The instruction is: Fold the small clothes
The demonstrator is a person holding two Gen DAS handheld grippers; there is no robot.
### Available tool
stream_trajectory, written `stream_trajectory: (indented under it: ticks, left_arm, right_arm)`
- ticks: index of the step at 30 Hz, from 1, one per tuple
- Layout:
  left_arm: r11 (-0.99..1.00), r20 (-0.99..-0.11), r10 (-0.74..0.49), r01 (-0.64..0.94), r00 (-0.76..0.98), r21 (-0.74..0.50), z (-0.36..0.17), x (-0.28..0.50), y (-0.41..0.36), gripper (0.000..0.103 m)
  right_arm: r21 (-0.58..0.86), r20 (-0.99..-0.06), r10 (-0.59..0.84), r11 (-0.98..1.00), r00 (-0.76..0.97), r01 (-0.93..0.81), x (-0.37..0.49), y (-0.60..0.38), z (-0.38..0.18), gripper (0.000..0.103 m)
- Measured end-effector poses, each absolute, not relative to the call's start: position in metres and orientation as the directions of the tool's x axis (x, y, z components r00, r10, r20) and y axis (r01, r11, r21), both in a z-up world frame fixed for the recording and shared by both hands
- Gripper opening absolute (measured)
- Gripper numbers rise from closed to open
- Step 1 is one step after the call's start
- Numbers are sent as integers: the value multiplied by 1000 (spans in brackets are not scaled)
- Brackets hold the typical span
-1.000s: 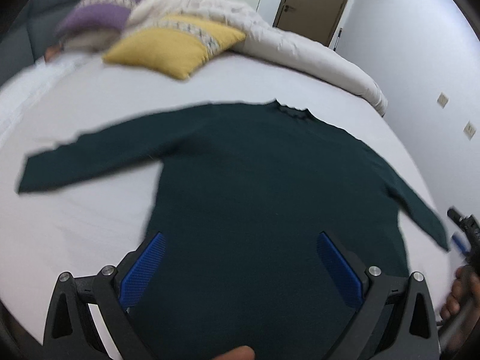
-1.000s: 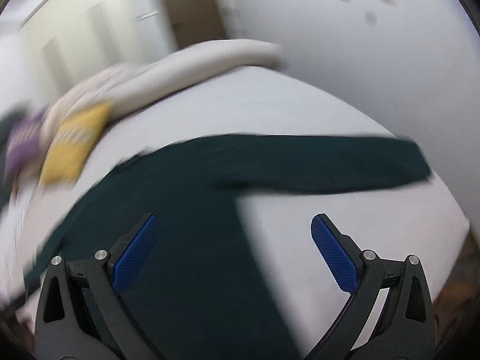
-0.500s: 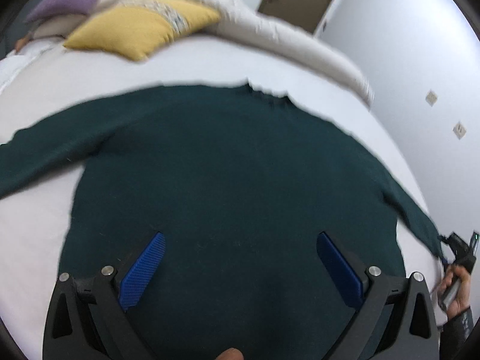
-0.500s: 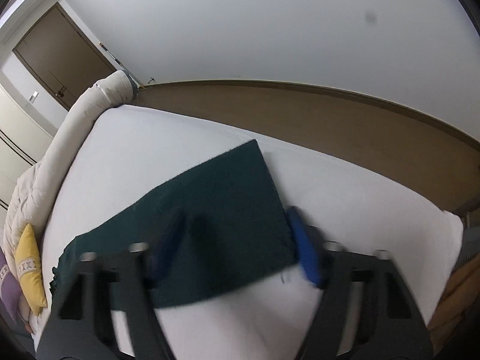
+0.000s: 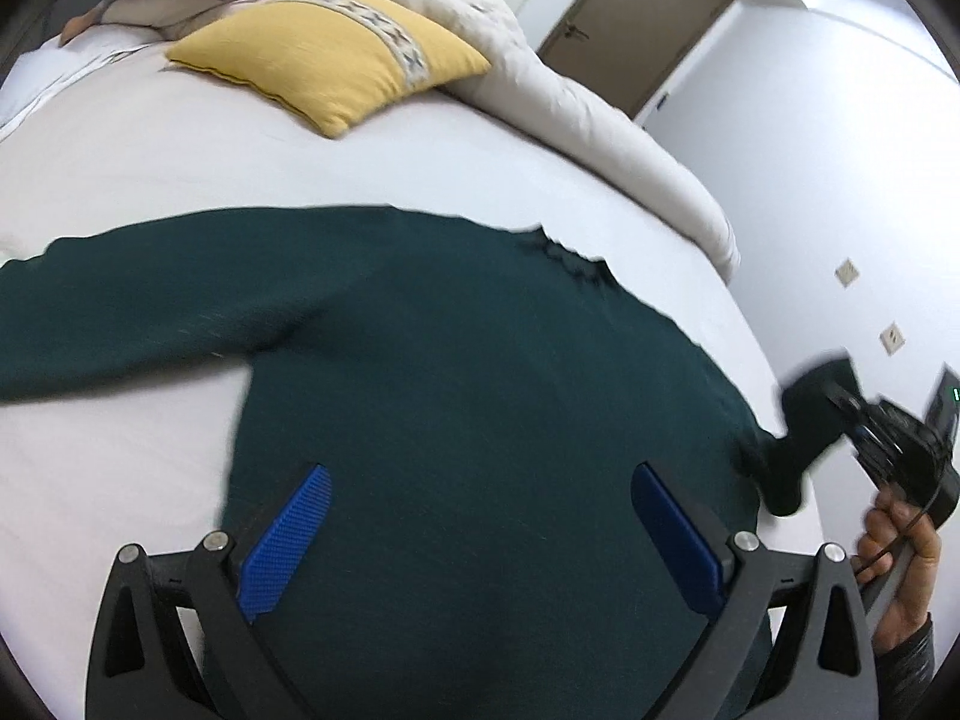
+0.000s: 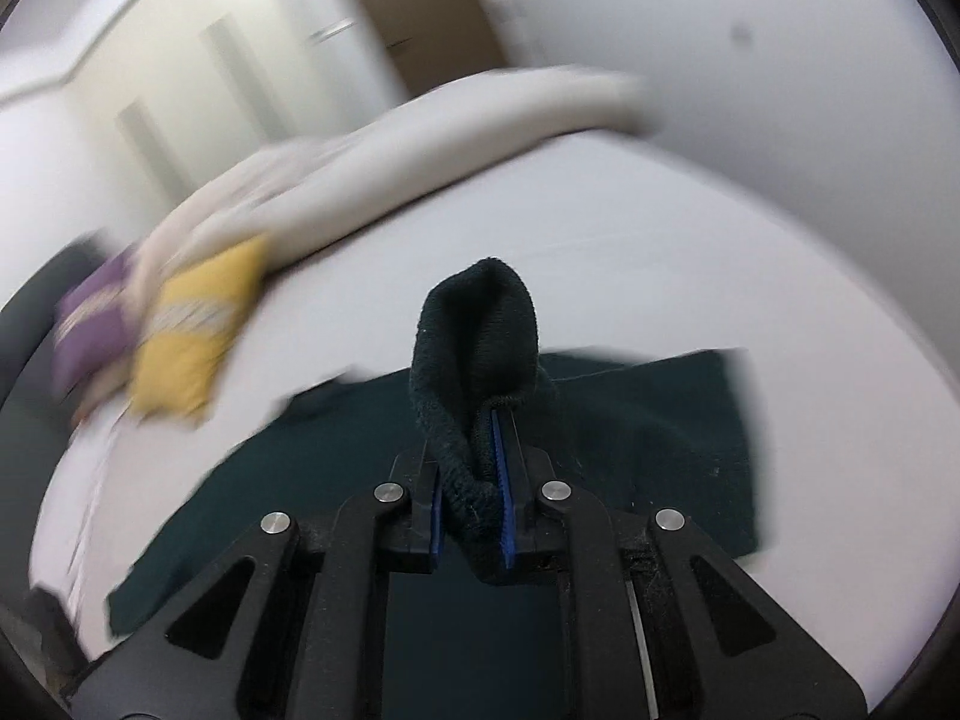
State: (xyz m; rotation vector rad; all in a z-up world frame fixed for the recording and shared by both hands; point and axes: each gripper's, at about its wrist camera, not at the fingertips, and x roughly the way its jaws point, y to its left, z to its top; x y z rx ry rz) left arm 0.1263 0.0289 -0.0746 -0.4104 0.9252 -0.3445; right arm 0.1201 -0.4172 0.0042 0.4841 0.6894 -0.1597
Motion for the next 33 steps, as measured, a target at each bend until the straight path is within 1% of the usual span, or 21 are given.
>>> stream_trajectory:
  ticks: [3, 5, 6, 7, 9, 11, 14, 16, 17, 18, 19, 20, 21, 23, 24, 25, 26, 27, 29, 30, 33]
  left_arm:
    - [865, -685, -450, 88, 573, -494, -76, 127, 50, 100]
    - [861, -683, -446, 69, 579, -504, -79, 130, 63, 100]
    - [861, -686, -441, 58, 579, -505, -81, 131, 67, 100]
    - [862, -690, -438, 50, 576, -505, -84, 134, 70, 100]
    - [860, -694, -441, 47, 569, -508, -87, 138, 66, 100]
    - [857, -694, -453, 59, 560, -512, -89, 143, 59, 100]
    - [861, -707, -467, 91, 531, -500, -95, 157, 29, 100]
    - [869, -723, -469, 122, 507, -479, -100, 170, 1, 100]
    - [881, -743, -458, 141, 487, -451, -104, 180, -17, 97]
    - [888, -758, -451, 156, 472, -432, -107, 188, -31, 90]
    - [900, -782, -434, 168, 448, -403, -113, 199, -46, 86]
    - [910, -806, -414, 168, 424, -379, -120, 210, -58, 76]
    - [917, -822, -400, 161, 406, -366, -127, 218, -65, 69]
    - [935, -841, -354, 131, 409, -330, -132, 231, -72, 68]
    - [939, -843, -342, 123, 416, -320, -131, 234, -73, 64]
    - [943, -845, -332, 118, 419, -312, -129, 238, -73, 61]
    - [943, -845, -333, 118, 419, -312, -127, 241, -72, 48]
    - [944, -849, -327, 117, 416, -307, -127, 242, -72, 31]
    - [942, -851, -335, 122, 405, -313, -126, 248, -68, 14]
    - [938, -848, -345, 130, 402, -321, -125, 249, -67, 12]
    - [933, -820, -360, 172, 446, -316, -103, 245, -66, 11]
  right_arm:
    - [395, -649, 143, 903, 748, 170, 161, -327, -12, 12]
    - [443, -661, 230, 888, 715, 124, 179, -274, -35, 17]
    - [459, -667, 257, 881, 699, 114, 183, -255, -47, 23]
    - [475, -671, 289, 874, 683, 97, 189, -243, -57, 47]
    - [512, -668, 336, 855, 663, 82, 180, -219, -78, 80]
    - [537, -634, 356, 842, 686, 59, 160, -220, -85, 80]
    - [483, -628, 261, 869, 733, 105, 114, -242, -96, 80]
    - [523, -616, 244, 838, 749, 156, 99, -276, -99, 80]
    - [558, -610, 251, 809, 752, 183, 97, -301, -103, 80]
    - [587, -606, 247, 781, 756, 215, 88, -323, -110, 80]
    - [603, -604, 242, 761, 759, 238, 86, -342, -115, 80]
    - [625, -605, 239, 733, 759, 268, 81, -367, -125, 80]
    - [641, -610, 239, 710, 755, 293, 78, -382, -132, 80]
    - [675, -620, 251, 654, 743, 342, 74, -409, -151, 80]
    - [698, -618, 264, 618, 741, 362, 74, -420, -163, 79]
    - [728, -602, 284, 579, 746, 367, 74, -429, -172, 76]
    - [744, -592, 294, 558, 750, 369, 74, -442, -179, 75]
    - [763, -576, 304, 533, 759, 366, 76, -449, -184, 75]
    - [787, -552, 321, 504, 770, 355, 81, -457, -187, 75]
    - [793, -548, 327, 495, 770, 354, 86, -457, -188, 75]
    - [806, -542, 327, 464, 774, 368, 100, -461, -192, 75]
